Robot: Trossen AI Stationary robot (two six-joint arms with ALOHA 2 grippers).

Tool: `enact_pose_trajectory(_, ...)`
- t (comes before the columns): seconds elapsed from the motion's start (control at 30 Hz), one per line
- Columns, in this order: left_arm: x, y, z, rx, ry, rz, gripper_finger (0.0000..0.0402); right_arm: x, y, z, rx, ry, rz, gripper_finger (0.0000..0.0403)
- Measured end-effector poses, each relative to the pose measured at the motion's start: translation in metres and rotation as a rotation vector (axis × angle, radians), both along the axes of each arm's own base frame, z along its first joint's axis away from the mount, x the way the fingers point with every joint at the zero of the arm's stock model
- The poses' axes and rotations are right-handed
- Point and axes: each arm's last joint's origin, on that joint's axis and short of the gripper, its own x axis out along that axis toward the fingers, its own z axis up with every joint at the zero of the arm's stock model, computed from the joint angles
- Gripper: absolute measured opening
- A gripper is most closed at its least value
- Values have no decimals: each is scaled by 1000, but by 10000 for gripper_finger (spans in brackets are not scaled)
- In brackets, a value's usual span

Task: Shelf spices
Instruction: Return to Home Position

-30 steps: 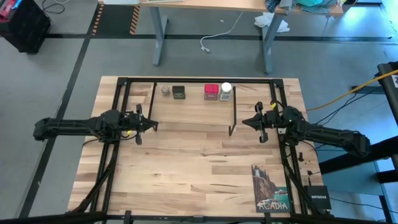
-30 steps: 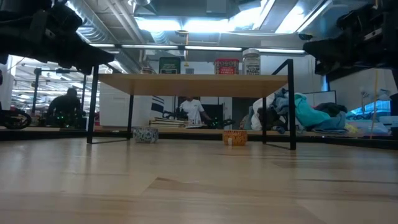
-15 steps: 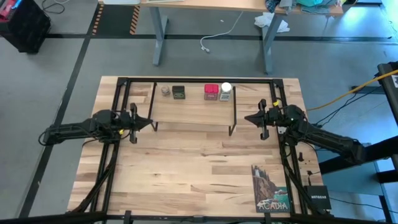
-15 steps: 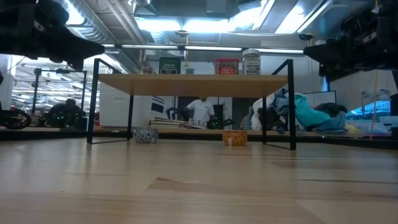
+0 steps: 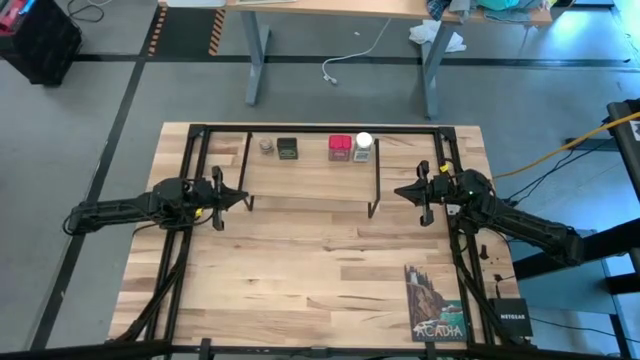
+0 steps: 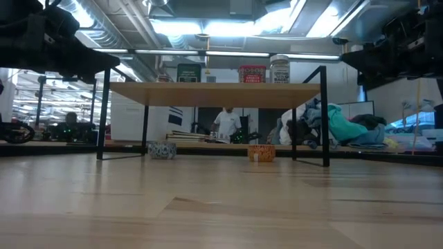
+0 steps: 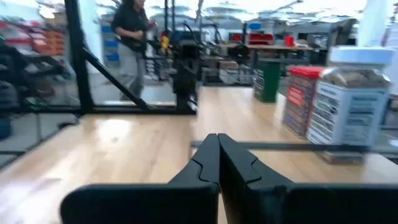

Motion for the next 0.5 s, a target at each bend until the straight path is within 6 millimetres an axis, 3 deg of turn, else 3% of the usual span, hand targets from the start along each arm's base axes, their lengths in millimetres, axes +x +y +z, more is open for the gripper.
enact_pose_trajectory(0.2, 0, 0, 0, -8, -1, -2, 0, -3, -2, -2, -26, 14, -121, 1)
enact_pose_trajectory(0.5, 2, 0, -3, -59, 29, -8, 0, -10, 1, 1, -45, -30, -158, 1)
